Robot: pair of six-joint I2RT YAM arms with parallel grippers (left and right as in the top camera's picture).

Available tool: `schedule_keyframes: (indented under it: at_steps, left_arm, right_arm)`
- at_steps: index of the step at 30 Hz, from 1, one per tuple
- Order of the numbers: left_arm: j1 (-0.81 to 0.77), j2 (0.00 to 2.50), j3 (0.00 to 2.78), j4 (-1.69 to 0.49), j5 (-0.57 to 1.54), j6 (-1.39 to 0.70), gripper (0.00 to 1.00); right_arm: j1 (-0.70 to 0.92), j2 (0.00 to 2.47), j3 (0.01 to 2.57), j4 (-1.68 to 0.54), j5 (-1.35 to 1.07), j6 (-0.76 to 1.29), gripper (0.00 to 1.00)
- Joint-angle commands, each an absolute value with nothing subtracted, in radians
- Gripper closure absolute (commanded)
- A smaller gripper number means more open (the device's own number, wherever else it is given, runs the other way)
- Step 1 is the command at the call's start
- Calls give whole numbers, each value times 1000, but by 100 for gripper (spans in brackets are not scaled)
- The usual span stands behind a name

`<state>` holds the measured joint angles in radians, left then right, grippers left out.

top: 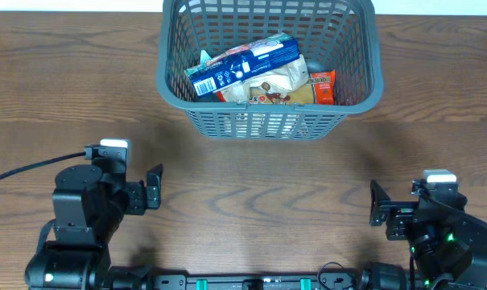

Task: Pack container

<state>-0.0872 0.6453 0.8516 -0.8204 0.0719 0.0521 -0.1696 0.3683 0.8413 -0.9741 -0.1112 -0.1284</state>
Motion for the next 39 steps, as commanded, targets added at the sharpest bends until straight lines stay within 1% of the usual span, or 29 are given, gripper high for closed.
schedule_keyframes:
  at_steps: [1, 6, 27, 32, 36, 39]
  left_arm:
    - [-91, 640, 847, -795, 57, 36, 1]
    - [-91, 645, 847, -786, 13, 36, 1]
    - [-91, 645, 847, -810, 14, 36, 1]
    - [-91, 645, 847, -810, 14, 36, 1]
    - [-91, 645, 847, -810, 14, 36, 1]
    - [-91, 645, 847, -810, 14, 36, 1]
  right_arm:
    - [-162, 366, 819, -973, -94, -155, 1]
    - [-162, 366, 816, -980, -105, -154, 1]
    - [-162, 366, 816, -991, -105, -154, 1]
    - [-162, 336, 816, -998, -92, -159, 1]
    - [-116, 280, 803, -989, -167, -157, 1]
    - [-61, 200, 741, -929, -216, -158, 1]
